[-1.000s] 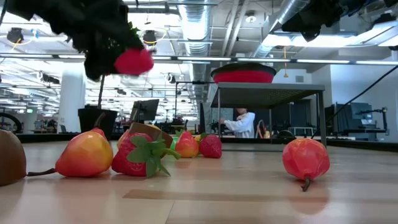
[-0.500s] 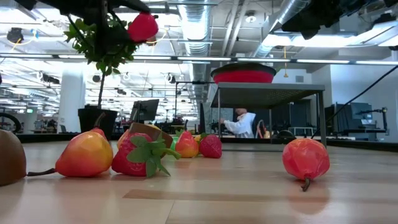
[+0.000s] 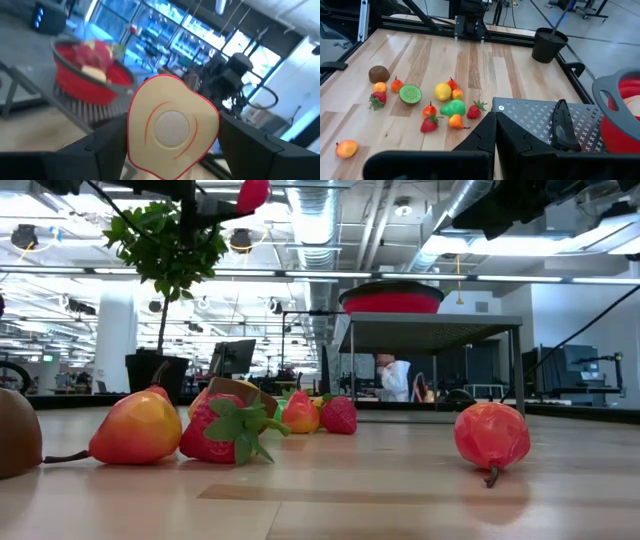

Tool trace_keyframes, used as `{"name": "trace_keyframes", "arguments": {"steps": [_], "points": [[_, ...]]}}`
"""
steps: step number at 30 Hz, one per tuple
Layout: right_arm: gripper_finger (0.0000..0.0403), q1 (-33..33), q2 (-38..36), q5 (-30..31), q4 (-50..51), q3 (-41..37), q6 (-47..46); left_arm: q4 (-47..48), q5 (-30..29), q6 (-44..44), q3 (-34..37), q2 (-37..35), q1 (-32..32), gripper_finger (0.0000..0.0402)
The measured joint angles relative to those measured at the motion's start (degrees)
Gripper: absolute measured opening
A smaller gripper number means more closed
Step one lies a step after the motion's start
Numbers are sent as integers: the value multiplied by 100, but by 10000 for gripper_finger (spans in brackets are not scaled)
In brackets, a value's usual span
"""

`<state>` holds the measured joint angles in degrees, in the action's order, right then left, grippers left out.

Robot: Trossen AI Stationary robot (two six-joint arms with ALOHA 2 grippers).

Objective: Pick & Place Fruit
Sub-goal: Put the red half apple into the red colander on the shelf

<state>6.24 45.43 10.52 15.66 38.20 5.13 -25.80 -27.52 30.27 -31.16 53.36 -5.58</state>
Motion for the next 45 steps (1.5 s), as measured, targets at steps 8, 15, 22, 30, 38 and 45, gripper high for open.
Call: {"name": "trace_keyframes", "arguments": {"steps": [8,15,22,30,38,45], "points": [[3,-1,0,0,-172,0,0,-225,6,-176,2,148,410,268],[3,0,-2,2,-612,0,155,-489,113,-475,-442,1028,690,268],[3,-3,0,3,-784,0,750,-585,194,-889,-1286,1804,1116,269],[3,-436,0,708,-1524,0,1051,-608,1186,-856,-2302,2717,1714,269],[3,-1114,0,713,-1865,0,1638,-781,1874,-839,-3125,3477,1984,269],[3,-1566,72,710,-1921,0,1751,-855,1903,-840,-3503,3955,2109,269]]}}
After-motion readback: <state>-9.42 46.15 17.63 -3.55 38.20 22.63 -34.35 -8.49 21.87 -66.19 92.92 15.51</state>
